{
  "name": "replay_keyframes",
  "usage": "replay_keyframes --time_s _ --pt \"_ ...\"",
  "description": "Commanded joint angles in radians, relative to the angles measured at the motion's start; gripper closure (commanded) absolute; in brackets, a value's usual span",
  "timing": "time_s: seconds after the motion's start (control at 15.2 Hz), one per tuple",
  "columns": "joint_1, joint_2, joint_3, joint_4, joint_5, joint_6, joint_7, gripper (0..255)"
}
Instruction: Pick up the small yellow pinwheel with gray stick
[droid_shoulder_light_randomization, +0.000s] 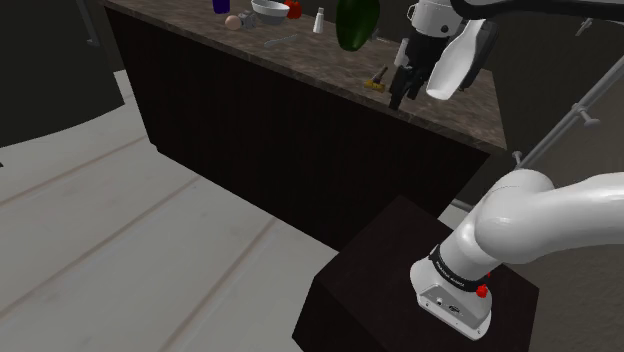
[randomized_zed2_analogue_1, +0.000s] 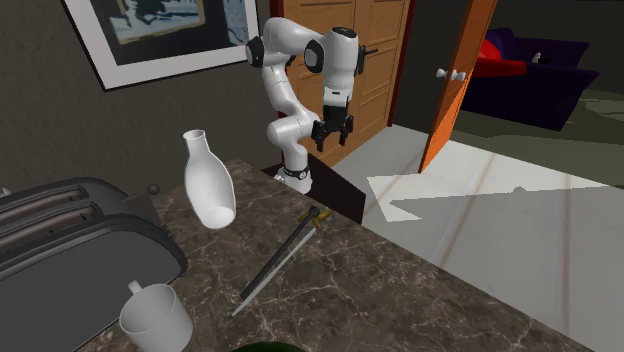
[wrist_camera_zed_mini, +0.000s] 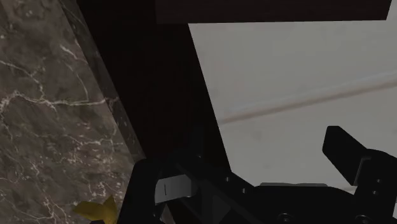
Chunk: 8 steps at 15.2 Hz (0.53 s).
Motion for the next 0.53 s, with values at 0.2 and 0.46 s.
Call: replay_keyframes --time_s 0.2,0.46 --pt "-0.031 0.144 -0.016 0.106 0.023 0.018 0.073 0" --pt "-0.069 0.323 -0.045 0.257 0.058 0.021 0.162 0"
